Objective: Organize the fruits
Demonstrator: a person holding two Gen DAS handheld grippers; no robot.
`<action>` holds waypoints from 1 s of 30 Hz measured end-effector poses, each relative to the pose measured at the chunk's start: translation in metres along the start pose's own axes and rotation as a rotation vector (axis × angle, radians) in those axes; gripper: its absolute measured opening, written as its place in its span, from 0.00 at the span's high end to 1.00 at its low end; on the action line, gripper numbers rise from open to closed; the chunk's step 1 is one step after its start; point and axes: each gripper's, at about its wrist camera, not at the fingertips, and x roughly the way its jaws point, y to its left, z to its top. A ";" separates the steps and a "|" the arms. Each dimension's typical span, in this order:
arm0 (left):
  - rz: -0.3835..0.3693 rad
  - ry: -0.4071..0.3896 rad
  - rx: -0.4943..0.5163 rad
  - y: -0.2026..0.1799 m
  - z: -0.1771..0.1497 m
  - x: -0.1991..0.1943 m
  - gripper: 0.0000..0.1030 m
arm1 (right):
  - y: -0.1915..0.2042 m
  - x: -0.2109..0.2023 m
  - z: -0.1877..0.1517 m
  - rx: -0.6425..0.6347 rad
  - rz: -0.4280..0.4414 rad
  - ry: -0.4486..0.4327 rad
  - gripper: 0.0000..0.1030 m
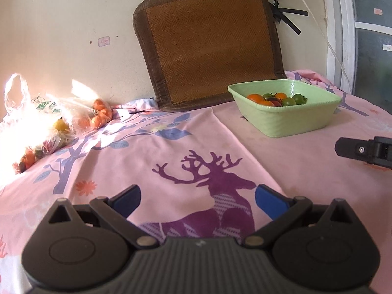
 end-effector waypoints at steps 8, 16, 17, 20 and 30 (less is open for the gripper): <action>0.009 0.006 -0.007 -0.001 0.002 -0.005 0.00 | -0.001 0.000 0.000 0.008 0.003 0.002 0.31; 0.022 -0.008 -0.015 0.001 0.005 -0.013 0.00 | -0.002 0.000 0.000 0.015 0.003 0.004 0.31; 0.022 -0.009 -0.014 0.001 0.005 -0.014 0.00 | -0.002 0.000 0.000 0.015 0.003 0.005 0.31; 0.020 -0.009 -0.012 0.001 0.006 -0.015 0.00 | -0.002 0.000 0.000 0.015 0.003 0.005 0.31; 0.012 0.003 -0.006 -0.001 0.006 -0.015 0.00 | -0.002 0.000 0.000 0.015 0.003 0.007 0.31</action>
